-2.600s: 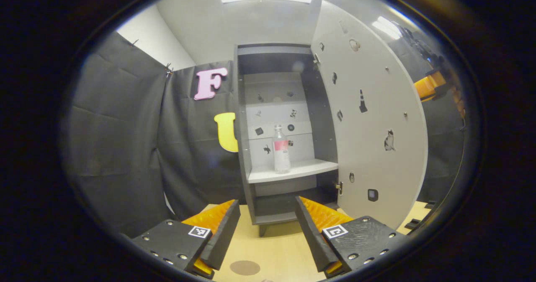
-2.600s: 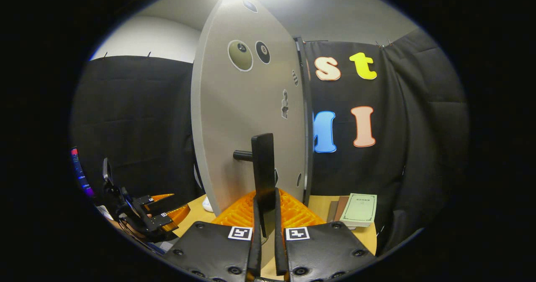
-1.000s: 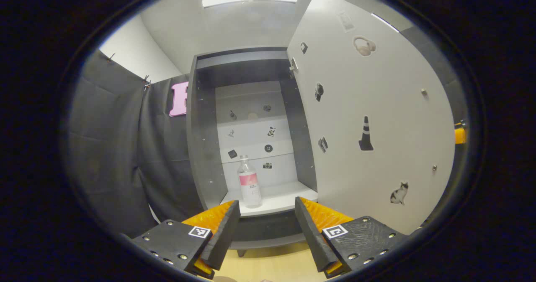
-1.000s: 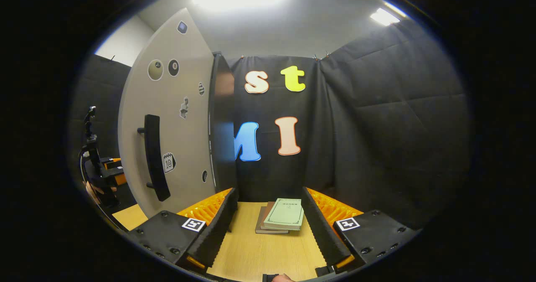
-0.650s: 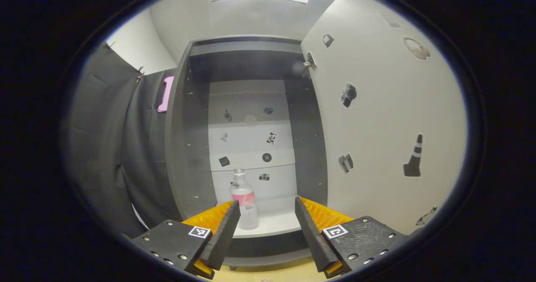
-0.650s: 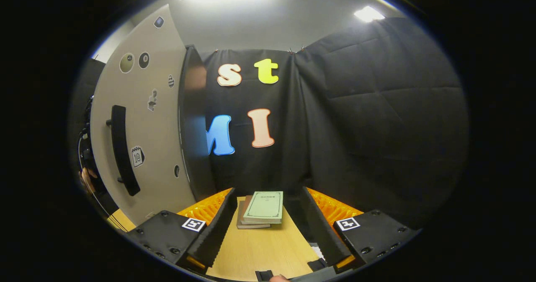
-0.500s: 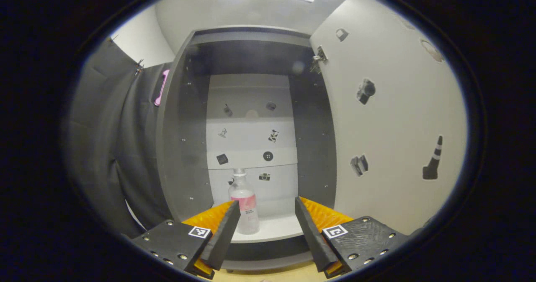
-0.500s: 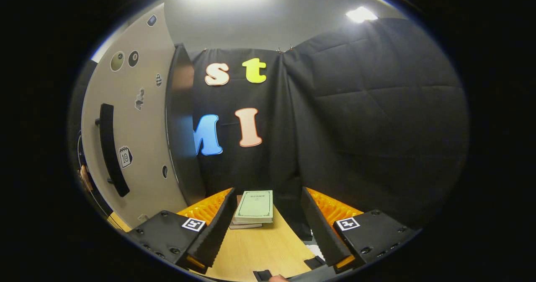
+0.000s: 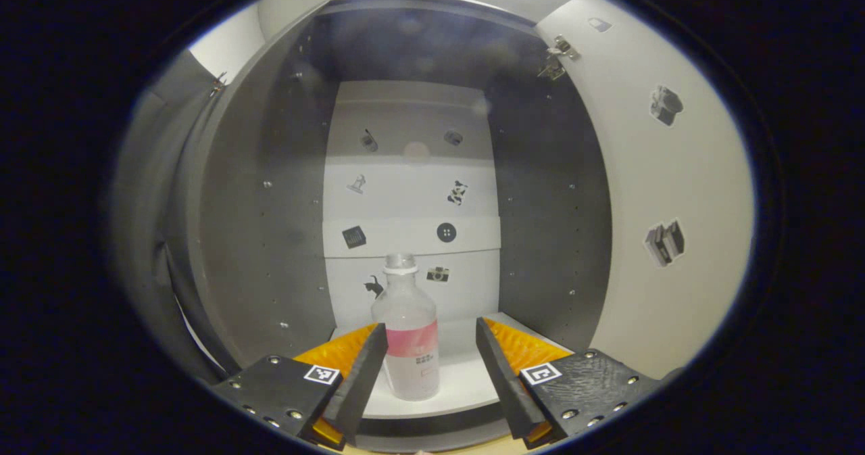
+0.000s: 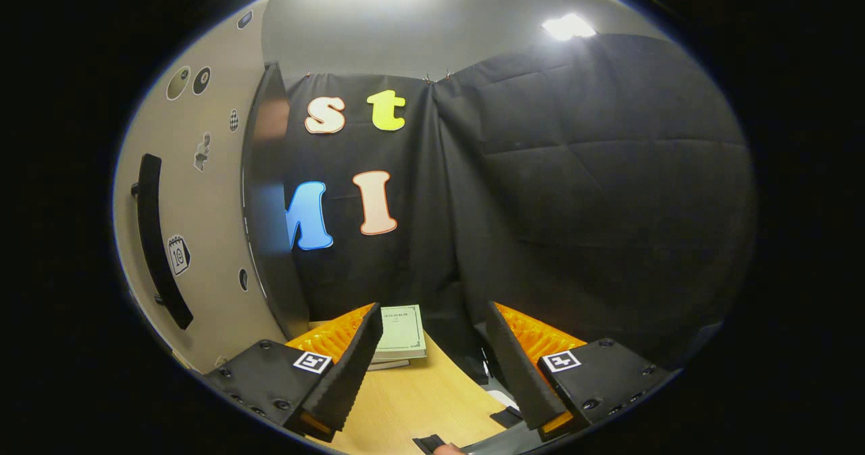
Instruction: Open the cabinet door with the right hand, grasp the bottle in the cabinet with the left hand and place it on the coaster, then close the cabinet door with the right hand.
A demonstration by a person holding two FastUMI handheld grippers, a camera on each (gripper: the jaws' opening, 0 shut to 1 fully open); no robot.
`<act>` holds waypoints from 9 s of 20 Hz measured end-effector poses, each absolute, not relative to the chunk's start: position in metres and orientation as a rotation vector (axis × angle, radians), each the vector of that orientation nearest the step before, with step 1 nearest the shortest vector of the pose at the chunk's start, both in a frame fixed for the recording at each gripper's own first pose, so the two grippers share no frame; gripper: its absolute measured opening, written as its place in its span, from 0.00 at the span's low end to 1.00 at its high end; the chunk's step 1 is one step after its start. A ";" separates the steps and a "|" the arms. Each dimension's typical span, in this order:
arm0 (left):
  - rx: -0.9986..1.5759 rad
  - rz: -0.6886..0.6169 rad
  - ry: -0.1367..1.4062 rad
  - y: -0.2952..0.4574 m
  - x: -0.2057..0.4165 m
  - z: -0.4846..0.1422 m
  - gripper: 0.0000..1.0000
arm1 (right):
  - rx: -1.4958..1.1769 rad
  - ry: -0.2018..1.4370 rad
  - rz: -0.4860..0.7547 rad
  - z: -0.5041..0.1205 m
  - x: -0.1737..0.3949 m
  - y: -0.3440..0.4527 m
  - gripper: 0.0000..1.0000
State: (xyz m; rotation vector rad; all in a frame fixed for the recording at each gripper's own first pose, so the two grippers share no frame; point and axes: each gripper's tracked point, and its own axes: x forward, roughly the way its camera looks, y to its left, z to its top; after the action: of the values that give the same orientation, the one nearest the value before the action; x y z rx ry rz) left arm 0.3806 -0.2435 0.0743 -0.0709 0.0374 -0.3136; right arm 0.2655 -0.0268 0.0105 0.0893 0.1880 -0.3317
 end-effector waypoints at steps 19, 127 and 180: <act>-0.089 -0.281 0.070 -0.232 0.404 0.057 0.70 | 0.079 0.227 -0.296 -0.002 0.274 -0.018 0.93; -0.031 0.168 0.127 -0.069 0.028 -0.064 0.72 | 0.098 0.165 0.264 0.044 0.304 0.088 0.98; -0.090 0.296 0.173 0.187 -0.024 -0.098 0.70 | 0.007 0.139 0.420 0.047 0.362 0.399 0.92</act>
State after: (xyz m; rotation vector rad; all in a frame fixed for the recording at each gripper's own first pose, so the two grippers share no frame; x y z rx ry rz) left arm -0.0241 0.1866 -0.0977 -0.0897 0.1731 0.2964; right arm 0.3622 0.3991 0.0467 0.0068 0.1390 0.4197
